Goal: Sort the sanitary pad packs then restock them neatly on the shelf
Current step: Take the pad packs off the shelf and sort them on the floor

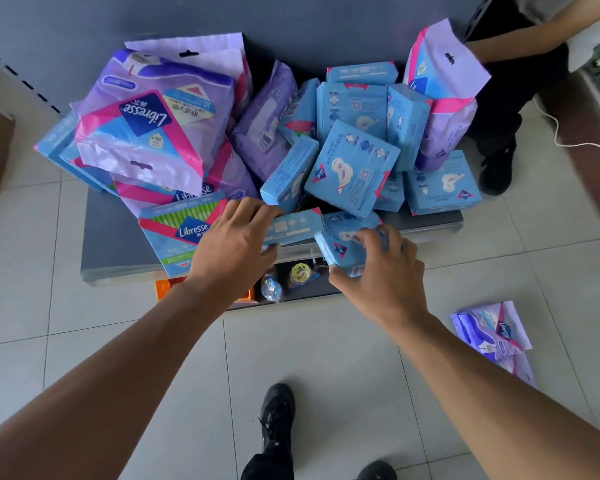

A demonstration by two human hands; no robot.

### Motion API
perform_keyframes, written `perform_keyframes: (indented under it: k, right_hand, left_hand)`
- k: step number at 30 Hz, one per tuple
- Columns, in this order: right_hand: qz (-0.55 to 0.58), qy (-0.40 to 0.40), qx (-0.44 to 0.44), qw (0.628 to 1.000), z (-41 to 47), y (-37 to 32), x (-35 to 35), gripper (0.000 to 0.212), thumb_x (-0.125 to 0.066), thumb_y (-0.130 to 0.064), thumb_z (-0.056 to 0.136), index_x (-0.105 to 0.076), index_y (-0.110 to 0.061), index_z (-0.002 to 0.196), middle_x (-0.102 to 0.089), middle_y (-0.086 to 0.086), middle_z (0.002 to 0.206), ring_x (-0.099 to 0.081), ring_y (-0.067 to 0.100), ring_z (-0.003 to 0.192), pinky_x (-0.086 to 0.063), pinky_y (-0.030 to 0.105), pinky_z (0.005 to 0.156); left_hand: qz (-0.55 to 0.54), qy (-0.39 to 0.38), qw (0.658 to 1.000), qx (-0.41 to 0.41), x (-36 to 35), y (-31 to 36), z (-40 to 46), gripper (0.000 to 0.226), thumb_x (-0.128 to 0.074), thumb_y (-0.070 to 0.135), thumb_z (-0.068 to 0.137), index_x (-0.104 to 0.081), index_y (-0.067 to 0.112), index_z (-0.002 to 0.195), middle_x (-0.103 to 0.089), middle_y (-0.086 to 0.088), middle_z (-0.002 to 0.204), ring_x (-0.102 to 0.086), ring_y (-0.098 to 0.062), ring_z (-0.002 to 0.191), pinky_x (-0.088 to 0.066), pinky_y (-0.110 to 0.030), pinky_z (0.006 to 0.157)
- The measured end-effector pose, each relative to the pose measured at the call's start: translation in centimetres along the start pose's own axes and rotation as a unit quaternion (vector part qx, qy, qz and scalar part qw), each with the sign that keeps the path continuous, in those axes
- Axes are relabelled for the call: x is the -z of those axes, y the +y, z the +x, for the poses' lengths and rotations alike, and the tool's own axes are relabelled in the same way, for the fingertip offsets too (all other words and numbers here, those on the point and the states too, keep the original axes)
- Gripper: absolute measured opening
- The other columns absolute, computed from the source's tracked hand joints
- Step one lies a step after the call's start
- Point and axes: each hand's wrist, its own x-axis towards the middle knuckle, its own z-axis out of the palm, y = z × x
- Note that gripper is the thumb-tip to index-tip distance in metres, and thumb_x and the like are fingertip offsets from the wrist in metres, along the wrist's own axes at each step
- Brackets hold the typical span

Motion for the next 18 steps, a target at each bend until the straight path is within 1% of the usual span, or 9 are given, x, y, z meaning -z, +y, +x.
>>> perform_keyframes:
  k: [2,5,8,11,14,15,17,18]
  right_hand:
    - [-0.006,-0.004,0.002,1.000,-0.4,0.5,0.7,0.073,-0.037,-0.073,0.059,-0.050,-0.033,0.119,-0.043,-0.001,0.135,-0.043,0.032,0.116,-0.044,0.045,0.086]
    - [0.008,0.002,0.008,1.000,-1.4,1.9,1.5,0.068,-0.041,-0.070,0.061,-0.049,-0.035,0.119,-0.044,-0.004,0.133,-0.044,0.030,0.114,-0.043,0.042,0.085]
    - [0.048,0.018,0.002,0.999,-2.5,3.1,1.9,0.066,-0.045,-0.069,0.063,-0.048,-0.033,0.118,-0.046,-0.004,0.132,-0.045,0.029,0.114,-0.044,0.041,0.085]
    - [0.079,0.051,0.012,0.995,-3.7,3.8,2.1,0.062,-0.051,-0.066,0.065,-0.044,-0.032,0.117,-0.046,0.000,0.133,-0.046,0.031,0.115,-0.045,0.043,0.086]
    - [0.116,0.076,0.015,0.990,-4.4,4.2,2.4,0.063,-0.054,-0.063,0.068,-0.050,-0.025,0.119,-0.046,-0.001,0.133,-0.047,0.029,0.116,-0.045,0.044,0.090]
    - [0.126,0.086,0.018,0.988,-4.7,4.3,2.6,0.063,-0.055,-0.062,0.069,-0.051,-0.024,0.119,-0.046,-0.001,0.133,-0.048,0.028,0.117,-0.044,0.043,0.092]
    - [0.147,0.114,0.033,0.982,-5.2,4.1,3.0,0.061,-0.060,-0.061,0.072,-0.050,-0.026,0.122,-0.046,0.000,0.133,-0.047,0.027,0.120,-0.042,0.041,0.096]
    - [0.162,0.127,0.041,0.978,-5.5,3.8,3.3,0.060,-0.063,-0.060,0.073,-0.049,-0.028,0.123,-0.044,-0.001,0.133,-0.045,0.025,0.123,-0.041,0.041,0.098]
  left_hand:
    - [-0.017,-0.006,1.000,0.015,0.3,0.4,-0.3,0.047,-0.078,0.017,0.074,-0.061,0.012,0.117,-0.062,-0.006,0.103,-0.053,-0.028,0.096,-0.052,-0.040,0.076]
    - [-0.057,-0.029,0.995,0.075,0.7,1.5,-1.0,0.048,-0.076,0.024,0.078,-0.059,0.013,0.121,-0.064,-0.006,0.107,-0.058,-0.027,0.096,-0.050,-0.036,0.076]
    - [-0.112,-0.063,0.981,0.144,0.7,3.0,-1.5,0.047,-0.074,0.032,0.080,-0.057,0.016,0.121,-0.062,-0.001,0.105,-0.059,-0.024,0.089,-0.051,-0.035,0.074]
    - [-0.166,-0.077,0.961,0.208,0.4,4.5,-1.9,0.046,-0.073,0.036,0.081,-0.055,0.019,0.119,-0.061,0.003,0.100,-0.058,-0.019,0.084,-0.050,-0.029,0.069]
    - [-0.239,-0.085,0.927,0.277,0.0,5.6,-2.1,0.044,-0.073,0.036,0.081,-0.053,0.024,0.119,-0.062,0.006,0.099,-0.061,-0.009,0.078,-0.052,-0.024,0.055]
    - [-0.268,-0.084,0.912,0.298,-0.2,5.9,-2.1,0.042,-0.074,0.036,0.082,-0.053,0.026,0.117,-0.063,0.007,0.099,-0.062,-0.006,0.078,-0.056,-0.026,0.055]
    - [-0.325,-0.078,0.883,0.331,-0.6,6.4,-2.2,0.038,-0.074,0.038,0.081,-0.055,0.026,0.112,-0.066,0.006,0.101,-0.066,-0.009,0.082,-0.061,-0.035,0.065]
    - [-0.357,-0.077,0.865,0.344,-0.7,6.9,-2.1,0.039,-0.073,0.040,0.080,-0.056,0.025,0.112,-0.067,0.005,0.101,-0.068,-0.012,0.085,-0.061,-0.039,0.070]
